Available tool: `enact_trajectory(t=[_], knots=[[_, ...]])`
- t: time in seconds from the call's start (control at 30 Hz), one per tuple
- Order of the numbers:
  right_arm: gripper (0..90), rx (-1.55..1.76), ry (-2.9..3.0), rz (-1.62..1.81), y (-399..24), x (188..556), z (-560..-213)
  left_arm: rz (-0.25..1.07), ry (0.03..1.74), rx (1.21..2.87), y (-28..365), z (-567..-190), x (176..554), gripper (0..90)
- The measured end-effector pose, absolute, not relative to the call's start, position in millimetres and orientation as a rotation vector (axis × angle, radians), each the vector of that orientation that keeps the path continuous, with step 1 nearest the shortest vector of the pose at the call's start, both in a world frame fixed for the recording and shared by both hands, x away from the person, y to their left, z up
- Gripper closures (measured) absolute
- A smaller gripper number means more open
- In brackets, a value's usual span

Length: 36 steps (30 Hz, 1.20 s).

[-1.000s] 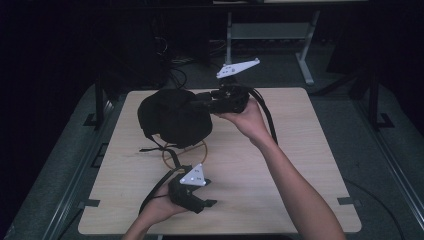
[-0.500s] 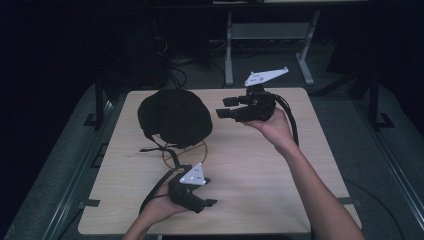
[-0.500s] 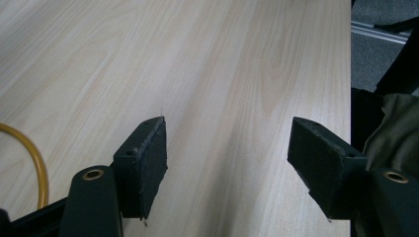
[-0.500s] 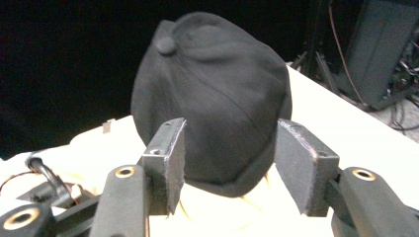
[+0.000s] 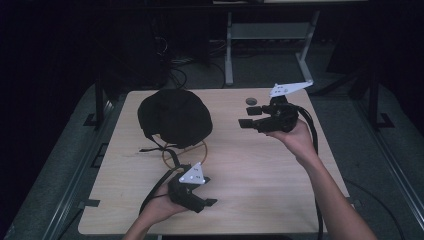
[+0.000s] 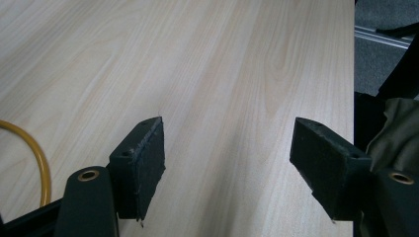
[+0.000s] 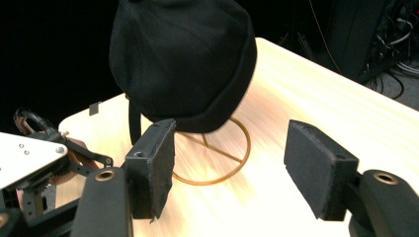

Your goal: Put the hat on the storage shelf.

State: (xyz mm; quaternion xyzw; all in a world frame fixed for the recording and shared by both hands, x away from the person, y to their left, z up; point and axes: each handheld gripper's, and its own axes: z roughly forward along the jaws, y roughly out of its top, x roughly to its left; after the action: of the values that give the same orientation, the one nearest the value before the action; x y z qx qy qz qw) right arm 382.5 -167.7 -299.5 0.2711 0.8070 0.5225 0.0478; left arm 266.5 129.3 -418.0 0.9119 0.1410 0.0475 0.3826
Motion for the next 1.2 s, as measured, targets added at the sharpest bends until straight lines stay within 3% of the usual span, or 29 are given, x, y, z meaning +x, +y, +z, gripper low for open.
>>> enact_trajectory(t=[1.2], knots=[[28.8,0.997,2.416,1.602,-248,339,-365,0.148,0.390,2.315,128,-421,267,22.2]])
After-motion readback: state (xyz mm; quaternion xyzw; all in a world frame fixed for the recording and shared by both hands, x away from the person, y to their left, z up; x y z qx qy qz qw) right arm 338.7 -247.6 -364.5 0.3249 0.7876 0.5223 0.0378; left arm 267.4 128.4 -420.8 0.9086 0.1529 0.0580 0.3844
